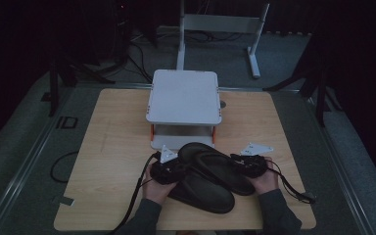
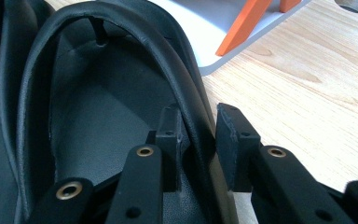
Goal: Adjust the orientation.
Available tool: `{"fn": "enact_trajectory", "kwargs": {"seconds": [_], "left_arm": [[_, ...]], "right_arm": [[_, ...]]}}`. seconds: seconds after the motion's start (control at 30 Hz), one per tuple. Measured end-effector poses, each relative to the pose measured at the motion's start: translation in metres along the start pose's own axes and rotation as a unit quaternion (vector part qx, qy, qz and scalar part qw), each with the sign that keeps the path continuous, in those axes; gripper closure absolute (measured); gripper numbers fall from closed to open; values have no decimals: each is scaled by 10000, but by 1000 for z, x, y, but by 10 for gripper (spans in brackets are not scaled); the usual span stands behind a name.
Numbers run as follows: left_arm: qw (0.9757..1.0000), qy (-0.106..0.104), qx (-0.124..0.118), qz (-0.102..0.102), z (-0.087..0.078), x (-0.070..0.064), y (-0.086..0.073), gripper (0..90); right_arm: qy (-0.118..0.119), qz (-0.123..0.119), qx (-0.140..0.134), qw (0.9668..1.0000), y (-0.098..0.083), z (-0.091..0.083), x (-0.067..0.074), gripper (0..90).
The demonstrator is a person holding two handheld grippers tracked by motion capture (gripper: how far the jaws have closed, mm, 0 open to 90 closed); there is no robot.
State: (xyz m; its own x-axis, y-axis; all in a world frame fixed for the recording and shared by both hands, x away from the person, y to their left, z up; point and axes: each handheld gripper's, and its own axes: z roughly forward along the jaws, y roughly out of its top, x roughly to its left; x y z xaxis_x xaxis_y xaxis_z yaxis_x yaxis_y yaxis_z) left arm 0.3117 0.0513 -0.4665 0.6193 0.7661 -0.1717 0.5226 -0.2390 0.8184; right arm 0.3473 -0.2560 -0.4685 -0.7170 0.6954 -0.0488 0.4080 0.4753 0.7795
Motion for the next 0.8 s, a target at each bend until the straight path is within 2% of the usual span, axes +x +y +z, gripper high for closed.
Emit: {"fn": "enact_trajectory", "kwargs": {"seconds": [0.13, 0.23, 0.3, 0.37, 0.5, 0.6, 0.67, 0.8], "left_arm": [[9999, 60, -14, 88, 1, -8, 1, 464], [9996, 201, -162, -59, -11, -9, -2, 429], [9993, 303, -173, -141, -17, -9, -5, 400], [9983, 522, -137, -239, -23, -11, -11, 358], [9957, 900, 1, -206, -23, -18, -23, 242], [9956, 841, -16, -411, -24, -22, -29, 191], [9954, 852, -30, -448, -26, -23, -32, 191], [9937, 819, -58, -762, -28, -23, -36, 206]], "right_arm": [[-25, 10, -15, 10000, 0, 1, 1, 712], [-21, 8, -19, 10000, 0, 0, 1, 710], [-19, 1, -14, 10000, 0, 1, 1, 708], [-7, 17, -21, 10000, 0, 1, 1, 706], [-5, 28, -30, 10000, 0, 1, 1, 703], [-26, 62, -34, 10000, 0, 0, 2, 701], [22, 90, -32, 10000, 0, 0, 3, 701], [21, 65, -36, 10000, 0, 0, 8, 701]]}}
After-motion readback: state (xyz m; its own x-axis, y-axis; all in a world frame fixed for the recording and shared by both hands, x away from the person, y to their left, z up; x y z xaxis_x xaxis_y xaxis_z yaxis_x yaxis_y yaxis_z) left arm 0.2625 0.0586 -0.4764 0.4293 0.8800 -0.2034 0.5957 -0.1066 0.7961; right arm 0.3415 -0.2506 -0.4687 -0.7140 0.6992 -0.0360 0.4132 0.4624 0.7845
